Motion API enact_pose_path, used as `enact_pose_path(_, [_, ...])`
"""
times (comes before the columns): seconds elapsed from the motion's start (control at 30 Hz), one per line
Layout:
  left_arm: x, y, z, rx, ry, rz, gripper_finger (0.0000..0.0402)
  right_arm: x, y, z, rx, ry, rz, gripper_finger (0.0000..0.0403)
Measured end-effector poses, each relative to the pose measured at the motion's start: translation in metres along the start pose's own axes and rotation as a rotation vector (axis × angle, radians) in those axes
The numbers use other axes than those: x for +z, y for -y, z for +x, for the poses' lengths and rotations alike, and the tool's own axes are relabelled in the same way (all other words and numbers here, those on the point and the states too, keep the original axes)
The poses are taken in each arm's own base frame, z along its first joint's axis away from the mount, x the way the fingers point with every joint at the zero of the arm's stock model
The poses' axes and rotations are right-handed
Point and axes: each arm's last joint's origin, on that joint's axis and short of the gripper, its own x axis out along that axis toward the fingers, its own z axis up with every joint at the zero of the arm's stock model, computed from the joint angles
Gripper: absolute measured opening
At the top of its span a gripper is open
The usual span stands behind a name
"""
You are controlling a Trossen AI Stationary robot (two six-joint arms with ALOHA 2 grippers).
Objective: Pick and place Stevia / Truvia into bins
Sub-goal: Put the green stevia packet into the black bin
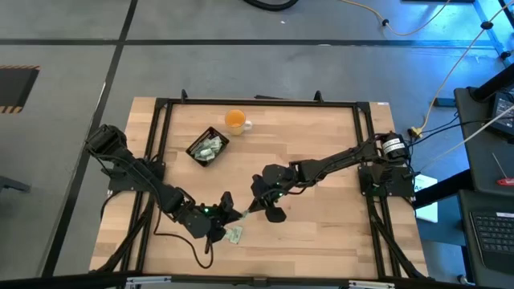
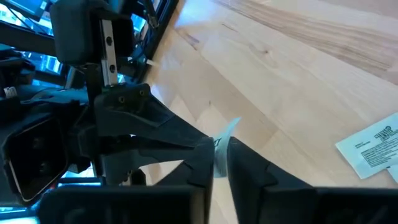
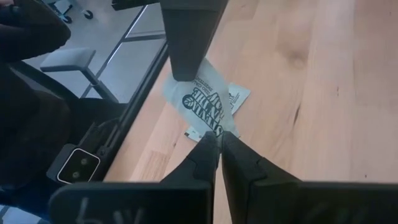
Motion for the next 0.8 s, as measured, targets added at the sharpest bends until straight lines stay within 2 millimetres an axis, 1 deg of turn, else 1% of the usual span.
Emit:
enact_pose_path(0.13, [0.000,0.000,0.000,-0.001,-0.001,-0.002,0.0006,0.000,0.000,0.000,0.000,0.000,-0.037,0.0018])
enact_pose_path(0.3, [-0.001,0.000,0.000,-0.003,-0.004,-0.025,0.0004,0.001,0.000,0.000,0.000,0.006,-0.103,0.0021])
enact_pose_path(0.4, [-0.002,0.001,0.000,-0.008,-0.015,-0.063,0.0003,0.000,0.000,0.000,-0.003,0.003,-0.110,0.0042])
enact_pose_path(0.5, [-0.006,0.003,0.000,0.002,-0.069,-0.083,0.0003,0.001,0.007,-0.003,-0.022,-0.004,-0.115,0.0079])
enact_pose_path(0.57, [-0.013,0.003,-0.003,0.021,-0.148,-0.086,0.0003,0.001,0.015,-0.007,-0.090,-0.009,-0.101,0.0102])
enact_pose_path(0.63, [-0.022,0.003,-0.005,0.044,-0.240,-0.110,0.0003,0.001,0.024,-0.015,-0.188,-0.037,-0.076,0.0120])
enact_pose_path(0.73, [-0.041,-0.002,-0.010,0.073,-0.382,-0.222,0.0003,0.000,0.036,-0.030,-0.332,-0.096,-0.043,0.0134])
enact_pose_path(0.8, [-0.056,-0.007,-0.015,0.108,-0.484,-0.318,0.0003,-0.002,0.041,-0.035,-0.394,-0.128,-0.026,0.0138])
